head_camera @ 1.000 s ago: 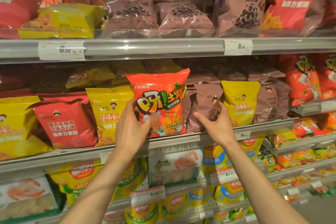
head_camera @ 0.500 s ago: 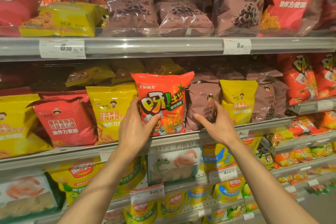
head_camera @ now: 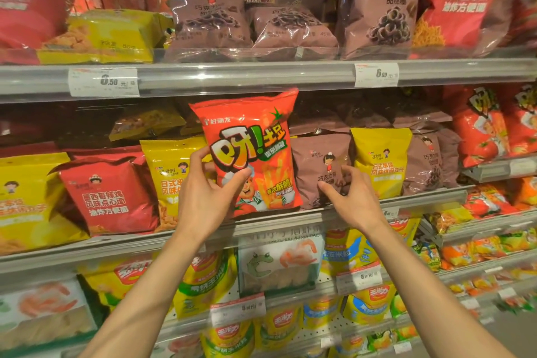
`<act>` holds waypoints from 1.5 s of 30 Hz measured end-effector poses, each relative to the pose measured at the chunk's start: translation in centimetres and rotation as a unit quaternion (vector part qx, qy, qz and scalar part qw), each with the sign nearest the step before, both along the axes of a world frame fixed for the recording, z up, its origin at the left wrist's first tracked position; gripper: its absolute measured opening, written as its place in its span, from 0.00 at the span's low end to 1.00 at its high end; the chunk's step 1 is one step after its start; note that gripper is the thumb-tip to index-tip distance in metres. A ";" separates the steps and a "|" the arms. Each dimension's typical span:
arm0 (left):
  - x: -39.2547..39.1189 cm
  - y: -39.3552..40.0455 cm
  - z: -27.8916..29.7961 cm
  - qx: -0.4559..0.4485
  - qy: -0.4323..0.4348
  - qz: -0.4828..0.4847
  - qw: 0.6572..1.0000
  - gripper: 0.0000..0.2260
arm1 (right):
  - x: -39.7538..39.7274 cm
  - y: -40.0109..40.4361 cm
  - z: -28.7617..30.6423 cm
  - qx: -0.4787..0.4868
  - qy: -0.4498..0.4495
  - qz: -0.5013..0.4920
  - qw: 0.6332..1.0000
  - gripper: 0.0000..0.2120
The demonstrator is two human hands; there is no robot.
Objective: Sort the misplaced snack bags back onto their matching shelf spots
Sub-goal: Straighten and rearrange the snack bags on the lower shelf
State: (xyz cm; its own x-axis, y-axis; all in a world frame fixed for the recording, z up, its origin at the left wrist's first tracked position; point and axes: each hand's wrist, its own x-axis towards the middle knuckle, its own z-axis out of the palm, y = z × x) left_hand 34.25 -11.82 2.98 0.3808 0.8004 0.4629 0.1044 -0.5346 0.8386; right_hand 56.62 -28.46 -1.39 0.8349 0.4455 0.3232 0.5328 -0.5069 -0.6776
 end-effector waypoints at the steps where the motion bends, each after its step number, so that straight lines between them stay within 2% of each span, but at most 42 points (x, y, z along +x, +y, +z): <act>1: -0.3 -0.2 0.0 -0.003 0.000 -0.007 1.000 0.30 | 0.1 0.0 0.1 0.002 0.002 0.000 1.000 0.35; 5: -1.1 -0.5 -0.9 -0.016 0.003 -0.038 0.999 0.24 | 0.0 -0.5 0.4 0.039 0.017 0.032 0.999 0.28; 8: -1.7 -0.9 -1.6 -0.026 0.008 -0.041 0.999 0.22 | -1.9 -1.2 1.3 0.092 0.057 0.097 0.989 0.19; 10: -2.0 -1.3 -2.1 -0.037 0.013 -0.042 0.998 0.21 | -3.6 -1.5 1.6 0.119 0.129 0.177 0.969 0.18; 13: -2.3 -1.8 -3.2 -0.063 0.019 -0.055 0.996 0.22 | -6.2 -1.1 1.2 0.128 0.233 0.283 0.922 0.26; 15: -2.6 -2.4 -3.9 -0.069 0.033 -0.072 0.994 0.22 | -7.1 -0.6 0.2 0.141 0.284 0.319 0.893 0.20; 18: -3.3 -3.3 -4.5 -0.090 0.051 -0.083 0.991 0.22 | -7.7 -0.3 -1.3 0.177 0.313 0.296 0.885 0.11; 20: -3.8 -4.0 -4.7 -0.105 0.076 -0.096 0.987 0.24 | -7.9 -0.6 -2.0 0.158 0.282 0.284 0.903 0.07; 23: -4.5 -4.4 -5.4 -0.140 0.114 -0.136 0.974 0.21 | -8.4 -1.1 -3.1 0.145 0.277 0.279 0.908 0.04; 25: -5.0 -4.5 -5.9 -0.172 0.109 -0.165 0.965 0.21 | -8.7 -1.4 -3.5 0.149 0.287 0.258 0.910 0.03; 29: -5.9 -4.6 -6.9 -0.222 0.055 -0.209 0.951 0.17 | -10.0 -1.7 -3.8 0.137 0.283 0.258 0.914 0.08; 33: -6.0 -4.2 -7.5 -0.214 0.061 -0.221 0.949 0.21 | -11.0 -2.3 -4.1 0.197 0.322 0.252 0.891 0.27; 38: -5.0 -4.2 -8.3 -0.224 0.057 -0.222 0.947 0.25 | -11.3 -4.0 -3.3 0.168 0.315 0.221 0.908 0.14; 42: -3.5 -5.2 -8.0 -0.233 0.050 -0.233 0.943 0.22 | -10.4 -5.5 -2.9 0.160 0.313 0.201 0.914 0.18; 45: -2.3 -6.1 -7.4 -0.233 0.037 -0.242 0.941 0.22 | -9.5 -6.6 -2.4 0.168 0.313 0.195 0.914 0.15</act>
State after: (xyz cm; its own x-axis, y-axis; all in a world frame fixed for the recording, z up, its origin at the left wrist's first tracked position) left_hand 31.95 -17.95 -4.42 0.7701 0.6349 0.0628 0.0101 -0.1105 0.9938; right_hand 47.13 -35.06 -3.84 0.7019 0.7122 0.0097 0.0824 -0.0676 -0.9943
